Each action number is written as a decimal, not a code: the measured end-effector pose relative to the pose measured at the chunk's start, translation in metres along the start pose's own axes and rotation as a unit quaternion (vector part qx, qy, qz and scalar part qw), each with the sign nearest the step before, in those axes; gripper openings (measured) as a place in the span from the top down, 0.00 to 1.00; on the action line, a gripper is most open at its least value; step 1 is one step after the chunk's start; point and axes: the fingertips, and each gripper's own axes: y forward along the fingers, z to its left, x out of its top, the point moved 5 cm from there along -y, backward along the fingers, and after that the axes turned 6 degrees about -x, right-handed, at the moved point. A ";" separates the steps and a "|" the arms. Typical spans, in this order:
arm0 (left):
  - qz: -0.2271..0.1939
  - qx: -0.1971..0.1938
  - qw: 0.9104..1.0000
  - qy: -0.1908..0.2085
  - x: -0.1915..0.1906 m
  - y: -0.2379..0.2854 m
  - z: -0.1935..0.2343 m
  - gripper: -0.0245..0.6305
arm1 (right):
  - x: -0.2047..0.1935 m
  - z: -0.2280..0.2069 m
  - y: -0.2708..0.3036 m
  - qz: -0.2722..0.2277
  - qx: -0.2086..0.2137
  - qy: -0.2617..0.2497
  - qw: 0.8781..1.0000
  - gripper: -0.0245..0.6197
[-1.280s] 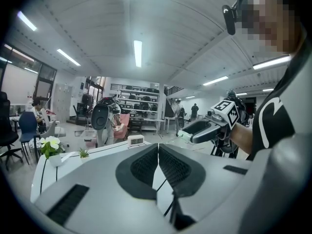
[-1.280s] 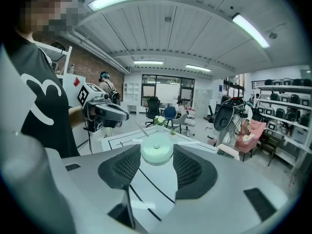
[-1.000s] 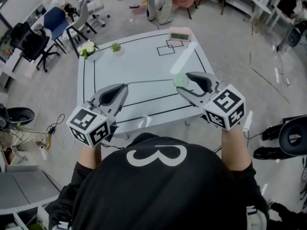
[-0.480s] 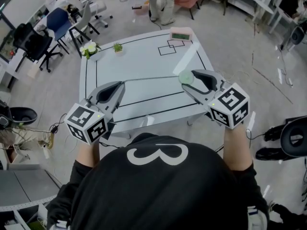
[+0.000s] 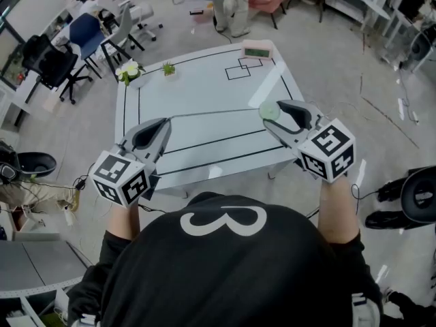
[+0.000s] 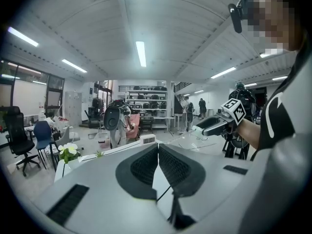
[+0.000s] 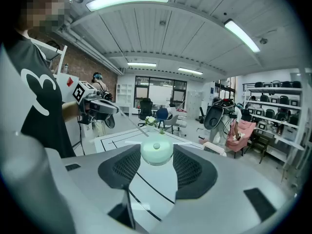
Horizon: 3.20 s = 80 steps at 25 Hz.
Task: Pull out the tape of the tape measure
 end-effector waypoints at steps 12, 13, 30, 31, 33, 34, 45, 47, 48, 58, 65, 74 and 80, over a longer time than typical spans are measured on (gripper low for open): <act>-0.003 0.012 1.000 -0.008 0.001 0.004 0.009 0.95 | -0.012 -0.016 -0.017 0.002 -0.024 0.014 1.000 0.62; -0.003 0.014 1.000 -0.007 0.002 0.005 0.010 0.95 | -0.013 -0.017 -0.019 0.003 -0.027 0.016 0.999 0.62; -0.010 0.071 0.996 -0.044 -0.013 -0.012 0.045 0.95 | -0.020 -0.021 -0.023 0.018 -0.050 0.030 0.998 0.62; -0.010 0.072 0.996 -0.048 -0.016 -0.013 0.046 0.95 | -0.021 -0.021 -0.020 0.021 -0.048 0.030 0.998 0.62; -0.009 0.073 0.996 -0.055 -0.020 -0.011 0.045 0.95 | -0.024 -0.021 -0.018 0.026 -0.047 0.029 0.998 0.62; -0.009 0.072 0.996 -0.058 -0.022 -0.011 0.044 0.95 | -0.025 -0.022 -0.018 0.028 -0.046 0.029 0.998 0.62; -0.009 0.051 0.997 -0.058 -0.020 -0.002 0.040 0.95 | -0.011 -0.016 0.003 0.025 -0.022 0.014 0.999 0.62; -0.007 0.052 0.997 -0.058 -0.022 0.000 0.039 0.95 | -0.011 -0.015 0.007 0.025 -0.018 0.011 0.999 0.62; -0.005 0.054 0.997 -0.059 -0.024 0.001 0.038 0.95 | -0.012 -0.015 0.009 0.026 -0.016 0.010 0.999 0.62; 0.007 0.083 0.993 -0.082 -0.042 0.000 0.067 0.95 | -0.014 -0.018 0.053 0.034 0.011 0.004 0.999 0.62; 0.044 0.089 0.991 -0.091 -0.071 0.015 0.083 0.95 | -0.041 -0.026 0.091 0.069 0.022 0.017 0.997 0.62; 0.109 0.086 0.984 -0.113 -0.130 0.055 0.098 0.95 | -0.108 -0.038 0.140 0.131 0.019 0.064 0.989 0.62; 0.161 0.084 0.975 -0.130 -0.167 0.076 0.105 0.95 | -0.142 -0.041 0.168 0.180 0.009 0.072 0.981 0.62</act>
